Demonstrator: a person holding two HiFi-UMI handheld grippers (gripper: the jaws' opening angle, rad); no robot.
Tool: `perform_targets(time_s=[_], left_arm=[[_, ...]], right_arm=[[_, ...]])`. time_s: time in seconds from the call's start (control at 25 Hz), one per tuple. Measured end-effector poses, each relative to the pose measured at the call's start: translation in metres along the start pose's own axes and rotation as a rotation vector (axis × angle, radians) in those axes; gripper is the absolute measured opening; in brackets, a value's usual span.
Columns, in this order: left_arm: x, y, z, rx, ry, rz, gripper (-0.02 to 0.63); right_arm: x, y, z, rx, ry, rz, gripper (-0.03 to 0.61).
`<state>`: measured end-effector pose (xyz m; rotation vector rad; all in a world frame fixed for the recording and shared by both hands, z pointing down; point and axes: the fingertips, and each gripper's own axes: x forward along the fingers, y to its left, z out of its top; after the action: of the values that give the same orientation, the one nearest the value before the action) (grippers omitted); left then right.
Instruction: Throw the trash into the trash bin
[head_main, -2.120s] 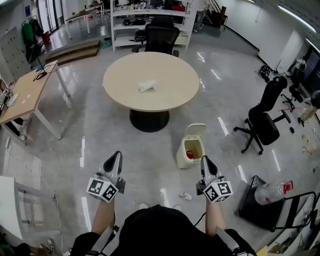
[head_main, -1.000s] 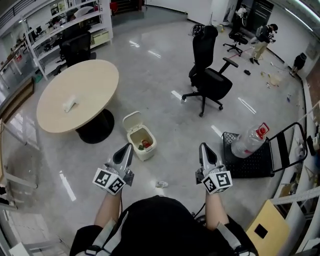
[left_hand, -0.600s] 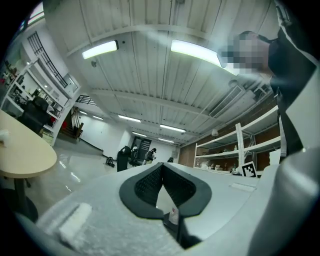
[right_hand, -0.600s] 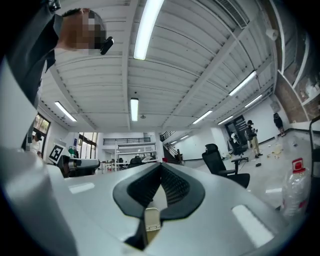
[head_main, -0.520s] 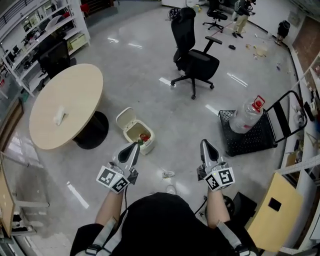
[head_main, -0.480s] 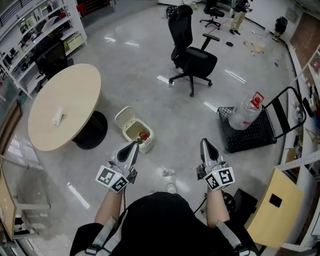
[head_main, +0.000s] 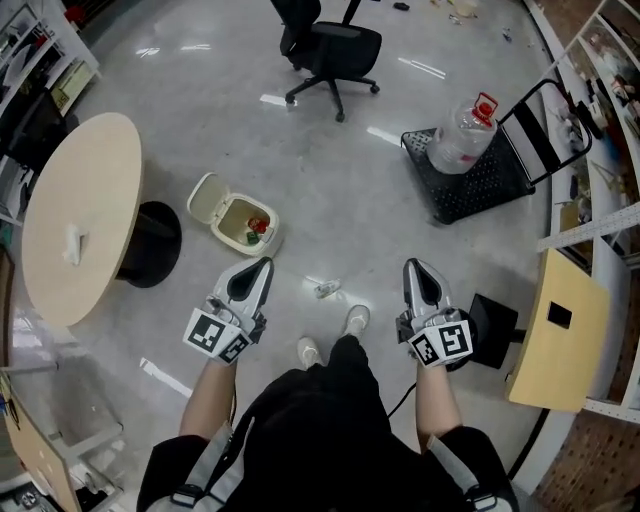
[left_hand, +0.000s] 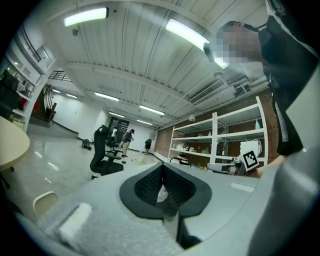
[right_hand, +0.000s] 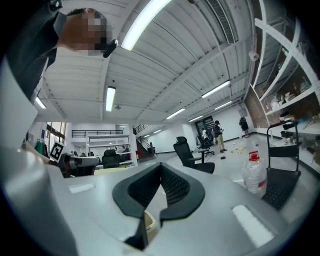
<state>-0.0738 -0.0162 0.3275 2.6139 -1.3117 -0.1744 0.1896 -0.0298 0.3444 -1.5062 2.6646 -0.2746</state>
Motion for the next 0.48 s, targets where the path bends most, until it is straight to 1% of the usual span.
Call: perform_targets(time_s=[0.12, 0.24, 0.36, 0.48], left_arm=[[0.026, -0.007, -0.017, 0.003, 0.020, -0.050, 0.002], [0.050, -0.012, -0.040, 0.006, 0.041, -0.091, 0.002], [0.075, -0.012, -0.073, -0.004, 0.070, -0.119, 0.002], [0.100, -0.011, -0.118, 0.024, 0.110, -0.154, 0.002]], right_arm=[[-0.002, -0.016, -0.014, -0.009, 0.020, -0.032, 0.006], [0.000, -0.028, -0.028, -0.038, 0.033, -0.043, 0.006], [0.005, -0.043, -0.046, -0.072, 0.059, -0.036, 0.006], [0.008, -0.065, -0.077, -0.071, 0.088, -0.031, 0.006]])
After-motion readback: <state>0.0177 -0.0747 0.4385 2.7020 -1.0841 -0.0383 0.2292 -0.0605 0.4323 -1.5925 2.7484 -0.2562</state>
